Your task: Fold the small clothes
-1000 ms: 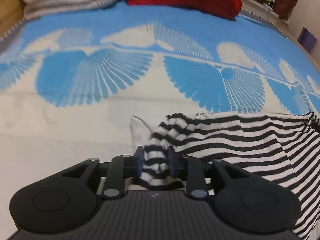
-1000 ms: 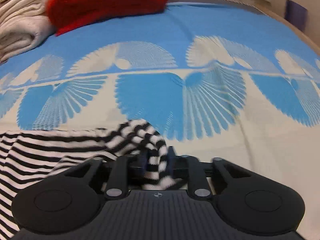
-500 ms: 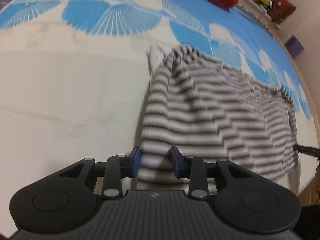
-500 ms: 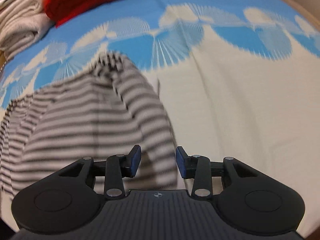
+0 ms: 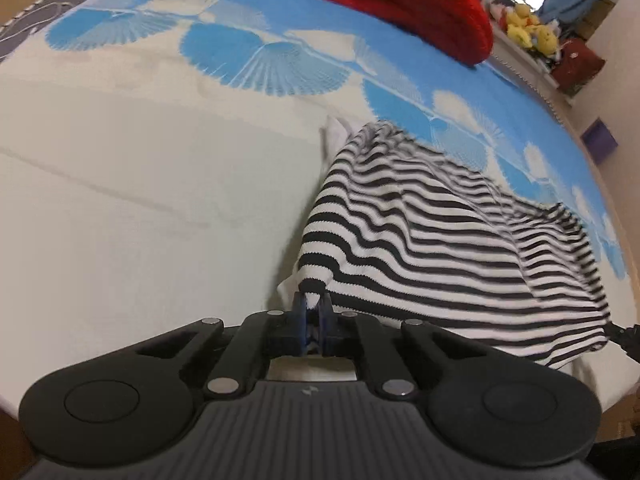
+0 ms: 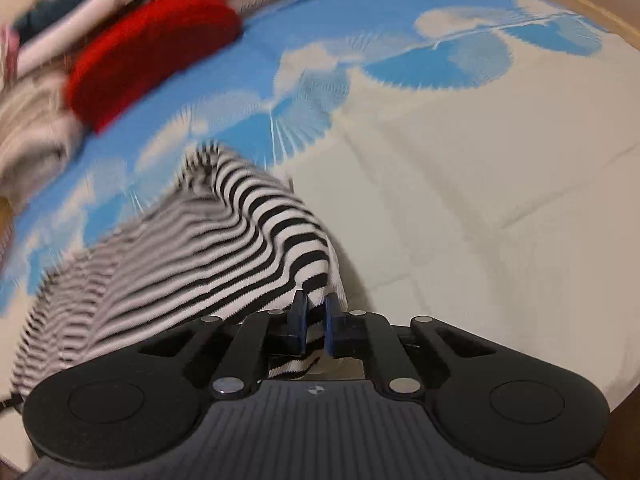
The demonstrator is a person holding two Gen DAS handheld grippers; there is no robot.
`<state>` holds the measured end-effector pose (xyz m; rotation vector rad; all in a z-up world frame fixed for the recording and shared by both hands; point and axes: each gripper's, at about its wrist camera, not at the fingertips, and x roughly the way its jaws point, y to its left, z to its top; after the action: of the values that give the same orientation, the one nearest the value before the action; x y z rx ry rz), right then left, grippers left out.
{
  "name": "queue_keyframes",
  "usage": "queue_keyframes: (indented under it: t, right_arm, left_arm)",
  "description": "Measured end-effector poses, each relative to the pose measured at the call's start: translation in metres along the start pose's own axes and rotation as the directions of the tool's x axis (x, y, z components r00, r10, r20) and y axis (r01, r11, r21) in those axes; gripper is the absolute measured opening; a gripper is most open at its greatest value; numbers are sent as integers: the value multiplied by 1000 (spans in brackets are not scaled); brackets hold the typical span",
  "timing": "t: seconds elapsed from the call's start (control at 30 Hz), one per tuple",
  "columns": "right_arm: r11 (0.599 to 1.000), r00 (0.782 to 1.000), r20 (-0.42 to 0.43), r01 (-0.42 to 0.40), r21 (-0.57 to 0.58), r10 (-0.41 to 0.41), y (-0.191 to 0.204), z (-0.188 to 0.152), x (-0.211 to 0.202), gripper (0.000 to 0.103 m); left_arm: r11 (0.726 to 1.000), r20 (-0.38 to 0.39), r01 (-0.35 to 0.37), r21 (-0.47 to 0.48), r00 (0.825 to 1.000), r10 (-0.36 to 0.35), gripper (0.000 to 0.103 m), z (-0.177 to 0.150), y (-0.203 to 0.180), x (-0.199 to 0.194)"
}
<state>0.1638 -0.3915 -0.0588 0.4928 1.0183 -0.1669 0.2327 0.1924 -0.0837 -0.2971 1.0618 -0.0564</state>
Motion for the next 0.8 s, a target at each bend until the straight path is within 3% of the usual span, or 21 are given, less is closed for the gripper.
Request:
queue_keyframes:
  t: [0.1, 0.17, 0.23, 0.3, 0.37, 0.43, 0.53, 0.63, 0.7, 0.8]
  right_arm:
    - [996, 992, -92, 83, -41, -86, -2, -10, 17, 8]
    - [991, 980, -151, 121, -61, -129, -4, -17, 31, 8]
    - [989, 983, -115, 132, -73, -140, -1, -16, 27, 8]
    - [979, 986, -29, 158, -130, -163, 9, -12, 13, 10]
    - [976, 990, 44, 141, -167, -135, 18, -9, 0, 10]
    - [979, 994, 54, 105, -175, -97, 17, -3, 0, 10]
    - [979, 992, -52, 103, -174, -114, 14, -9, 23, 10]
    - [967, 974, -112, 175, -185, -197, 12, -14, 39, 11]
    - [969, 978, -66, 183, -167, -197, 13, -5, 29, 14]
    - [968, 987, 69, 157, -198, -146, 28, 7, -7, 16]
  left_arm:
    - [997, -81, -55, 50, 995, 59, 7, -11, -6, 21]
    - [994, -21, -77, 83, 997, 79, 9, -9, -13, 14]
    - [990, 72, -84, 114, 995, 76, 9, -9, -22, -2]
    - [993, 115, -26, 118, 993, 12, 11, -8, -28, -13]
    - [993, 88, 35, 114, 995, -45, 13, -8, -32, -7]
    - [994, 14, 47, 103, 999, -49, 13, -12, -34, 11]
    - [996, -85, 7, 85, 996, 0, 15, -17, -31, 35]
    - [999, -46, 5, 43, 999, -3, 17, -12, -28, 27]
    - [1000, 5, 14, 4, 1000, -14, 32, -11, -24, 12]
    - [994, 32, 63, -89, 998, -61, 34, -8, -12, -1]
